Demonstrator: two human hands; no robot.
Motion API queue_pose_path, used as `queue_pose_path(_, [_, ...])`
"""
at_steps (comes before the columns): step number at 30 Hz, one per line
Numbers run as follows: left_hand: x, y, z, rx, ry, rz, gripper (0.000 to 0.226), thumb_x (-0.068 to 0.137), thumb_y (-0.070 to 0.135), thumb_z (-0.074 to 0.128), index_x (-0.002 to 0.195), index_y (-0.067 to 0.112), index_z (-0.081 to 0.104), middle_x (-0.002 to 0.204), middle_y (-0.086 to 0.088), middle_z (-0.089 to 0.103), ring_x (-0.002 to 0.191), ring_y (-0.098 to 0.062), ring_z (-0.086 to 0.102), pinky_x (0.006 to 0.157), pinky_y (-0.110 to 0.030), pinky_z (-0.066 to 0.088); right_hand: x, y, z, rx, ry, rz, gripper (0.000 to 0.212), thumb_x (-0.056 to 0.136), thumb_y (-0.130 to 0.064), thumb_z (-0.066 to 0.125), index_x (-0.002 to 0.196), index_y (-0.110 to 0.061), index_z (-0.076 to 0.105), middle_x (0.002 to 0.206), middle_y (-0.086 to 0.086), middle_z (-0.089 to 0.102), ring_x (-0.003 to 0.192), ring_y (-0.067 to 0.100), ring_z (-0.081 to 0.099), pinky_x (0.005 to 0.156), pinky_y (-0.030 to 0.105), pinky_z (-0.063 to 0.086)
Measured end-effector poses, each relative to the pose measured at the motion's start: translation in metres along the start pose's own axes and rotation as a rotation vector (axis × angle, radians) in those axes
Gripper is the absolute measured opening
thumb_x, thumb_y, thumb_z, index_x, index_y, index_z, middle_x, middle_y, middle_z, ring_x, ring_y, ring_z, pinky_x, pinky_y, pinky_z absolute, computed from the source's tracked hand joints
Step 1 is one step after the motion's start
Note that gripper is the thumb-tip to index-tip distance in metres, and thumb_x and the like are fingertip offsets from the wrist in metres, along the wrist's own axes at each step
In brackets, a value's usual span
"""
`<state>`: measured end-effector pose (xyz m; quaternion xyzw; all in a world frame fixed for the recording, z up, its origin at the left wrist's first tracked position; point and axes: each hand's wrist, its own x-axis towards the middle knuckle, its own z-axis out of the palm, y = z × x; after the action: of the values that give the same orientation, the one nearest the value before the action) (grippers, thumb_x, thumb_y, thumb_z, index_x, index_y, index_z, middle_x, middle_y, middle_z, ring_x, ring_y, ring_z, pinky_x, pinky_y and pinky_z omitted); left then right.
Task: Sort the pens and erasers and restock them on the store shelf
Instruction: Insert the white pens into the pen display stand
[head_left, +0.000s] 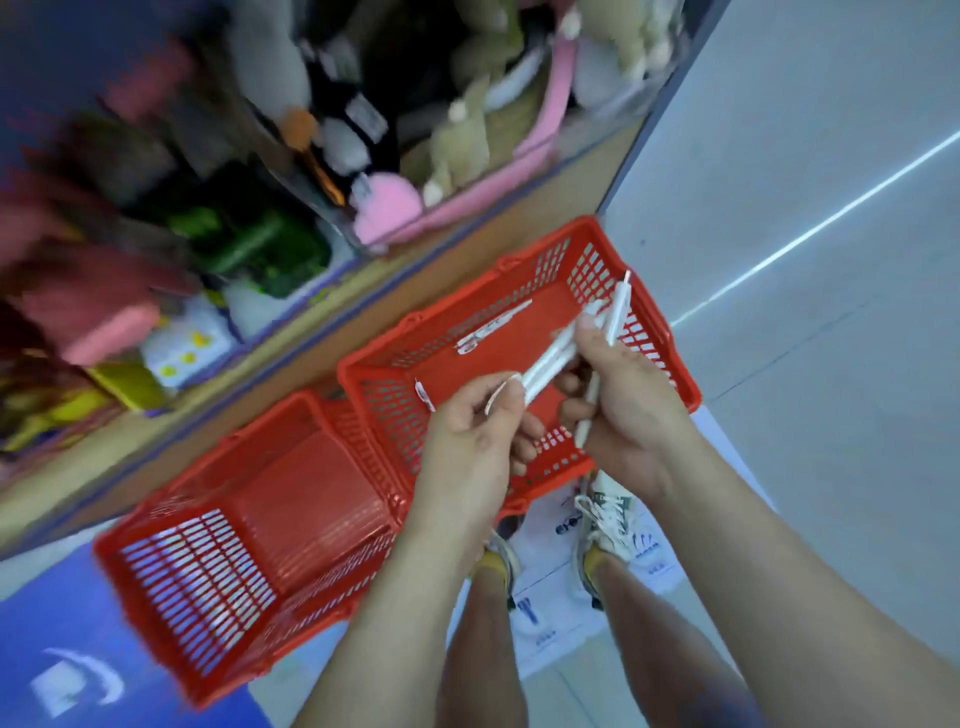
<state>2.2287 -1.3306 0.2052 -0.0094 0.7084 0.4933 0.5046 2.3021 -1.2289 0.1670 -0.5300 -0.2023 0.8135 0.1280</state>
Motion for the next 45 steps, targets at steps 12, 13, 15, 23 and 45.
queue_pose_path(12, [-0.208, 0.161, -0.033, 0.243, 0.162, 0.301, 0.028, 0.098, 0.016, 0.044, 0.096, 0.034, 0.066, 0.062, 0.006, 0.06, 0.053, -0.015, 0.049, 0.054, -0.031, 0.04, -0.206, -0.114, 0.112, -0.011, -0.163, -0.242, 0.036, 0.099, -0.038, 0.039, 0.087, -0.007, 0.053, 0.06, 0.012, 0.061, 0.064, 0.029, 0.066, 0.062, 0.038, 0.053])
queue_pose_path(13, [-0.218, 0.171, -0.045, 0.28, 0.164, 0.324, 0.033, 0.098, 0.014, 0.044, 0.095, 0.037, 0.067, 0.063, 0.008, 0.058, 0.055, -0.015, 0.046, 0.055, -0.031, 0.038, -0.218, -0.124, 0.119, -0.029, -0.176, -0.258, 0.034, 0.1, -0.037, 0.037, 0.085, -0.009, 0.052, 0.055, 0.008, 0.056, 0.059, 0.027, 0.065, 0.058, 0.036, 0.053])
queue_pose_path(15, [-0.239, 0.191, -0.065, 0.314, 0.172, 0.373, 0.038, 0.098, 0.01, 0.044, 0.095, 0.041, 0.066, 0.065, 0.01, 0.058, 0.056, -0.017, 0.044, 0.055, -0.03, 0.037, -0.239, -0.143, 0.134, -0.083, -0.181, -0.272, 0.034, 0.101, -0.036, 0.037, 0.081, -0.012, 0.051, 0.053, 0.004, 0.044, 0.047, 0.019, 0.056, 0.048, 0.028, 0.047])
queue_pose_path(23, [-0.303, 0.274, -0.139, 0.116, 0.228, 0.516, 0.019, 0.093, 0.001, 0.05, 0.09, 0.015, 0.062, 0.061, 0.001, 0.06, 0.051, -0.008, 0.051, 0.049, -0.017, 0.045, -0.306, -0.172, 0.204, -0.669, -0.551, -0.272, 0.02, 0.09, -0.028, 0.062, 0.082, -0.009, 0.06, 0.056, 0.001, 0.049, 0.042, 0.01, 0.028, 0.037, 0.015, 0.02])
queue_pose_path(45, [-0.3, 0.354, -0.232, -0.004, 0.466, 0.467, 0.006, 0.082, 0.005, 0.068, 0.085, 0.009, 0.072, 0.069, -0.01, 0.071, 0.062, -0.014, 0.068, 0.06, -0.017, 0.054, -0.304, -0.129, 0.304, -0.537, -0.458, -0.341, 0.011, 0.083, -0.003, 0.068, 0.092, -0.003, 0.062, 0.066, 0.011, 0.057, 0.043, 0.012, 0.036, 0.038, 0.019, 0.029])
